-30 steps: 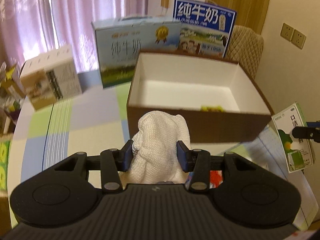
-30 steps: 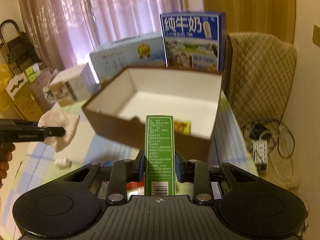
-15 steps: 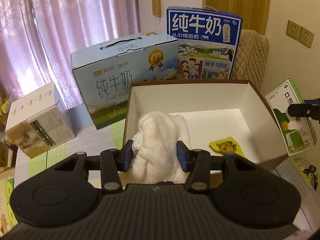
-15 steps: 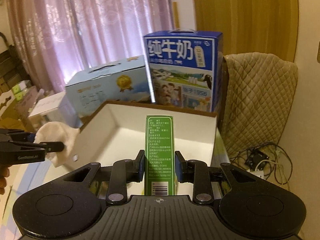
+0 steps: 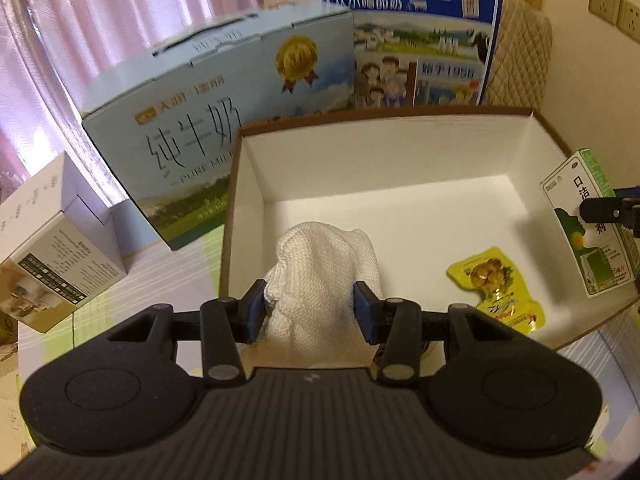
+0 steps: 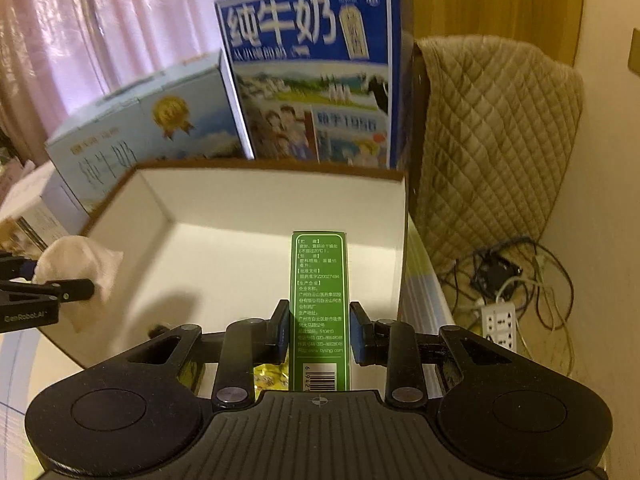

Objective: Organize objects
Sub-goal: 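Lower the green box and white towel into the brown box, open both grippers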

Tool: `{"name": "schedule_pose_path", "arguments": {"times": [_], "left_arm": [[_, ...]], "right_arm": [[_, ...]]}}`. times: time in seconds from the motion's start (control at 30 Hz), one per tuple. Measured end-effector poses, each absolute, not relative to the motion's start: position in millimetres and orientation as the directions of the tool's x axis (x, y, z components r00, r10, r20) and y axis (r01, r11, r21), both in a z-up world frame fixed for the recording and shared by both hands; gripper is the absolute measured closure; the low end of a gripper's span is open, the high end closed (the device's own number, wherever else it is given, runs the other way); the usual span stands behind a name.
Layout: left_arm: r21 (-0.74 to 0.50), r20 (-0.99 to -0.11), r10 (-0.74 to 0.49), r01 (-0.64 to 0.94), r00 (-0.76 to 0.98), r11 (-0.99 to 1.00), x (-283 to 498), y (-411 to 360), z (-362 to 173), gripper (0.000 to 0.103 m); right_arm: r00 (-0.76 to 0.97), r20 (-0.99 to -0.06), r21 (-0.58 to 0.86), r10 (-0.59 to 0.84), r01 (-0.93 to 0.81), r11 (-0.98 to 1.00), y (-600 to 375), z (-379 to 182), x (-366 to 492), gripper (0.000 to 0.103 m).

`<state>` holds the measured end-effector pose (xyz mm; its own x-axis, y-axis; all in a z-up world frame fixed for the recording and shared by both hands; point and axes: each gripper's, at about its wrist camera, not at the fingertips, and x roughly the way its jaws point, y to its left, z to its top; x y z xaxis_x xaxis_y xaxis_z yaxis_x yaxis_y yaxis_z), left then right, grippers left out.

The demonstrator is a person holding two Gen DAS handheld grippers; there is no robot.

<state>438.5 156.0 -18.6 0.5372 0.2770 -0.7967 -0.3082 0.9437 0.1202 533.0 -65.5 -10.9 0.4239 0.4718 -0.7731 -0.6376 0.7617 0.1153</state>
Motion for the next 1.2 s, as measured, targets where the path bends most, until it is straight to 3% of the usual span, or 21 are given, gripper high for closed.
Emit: {"name": "schedule_pose_path", "arguments": {"times": [0.47,0.7,0.87,0.93,1.0,1.2], "left_arm": [[0.123,-0.815,0.265,-0.293,0.515,0.948,447.1,163.1,-35.0,0.062],[0.124,-0.819,0.266,-0.297,0.508,0.947,448.9,164.9,-37.8,0.061],[0.127,-0.812,0.268,-0.291,0.518,0.948,449.3,161.6,-36.4,0.056],[0.121,-0.806,0.264,-0.290,0.530,0.949,448.4,160.7,-33.2,0.043],[0.117,-0.799,0.265,-0.294,0.540,0.949,447.0,160.0,-29.4,0.037],[0.096,-0.783,0.267,-0.315,0.562,0.944,434.9,158.5,-17.1,0.032]], "right_arm": [[0.452,-0.803,0.039,0.388,-0.610,0.791,-44.4,-34.7,541.9,0.076],[0.452,-0.788,0.070,0.418,-0.609,0.790,-47.7,-27.7,542.6,0.076],[0.442,-0.781,0.099,0.442,-0.610,0.786,-51.9,-25.5,539.9,0.076],[0.442,-0.775,0.110,0.452,-0.610,0.784,-54.4,-23.7,538.0,0.076],[0.441,-0.766,0.124,0.468,-0.613,0.780,-58.1,-21.1,535.4,0.075],[0.441,-0.723,0.181,0.532,-0.622,0.762,-75.5,-9.0,520.0,0.070]]}}
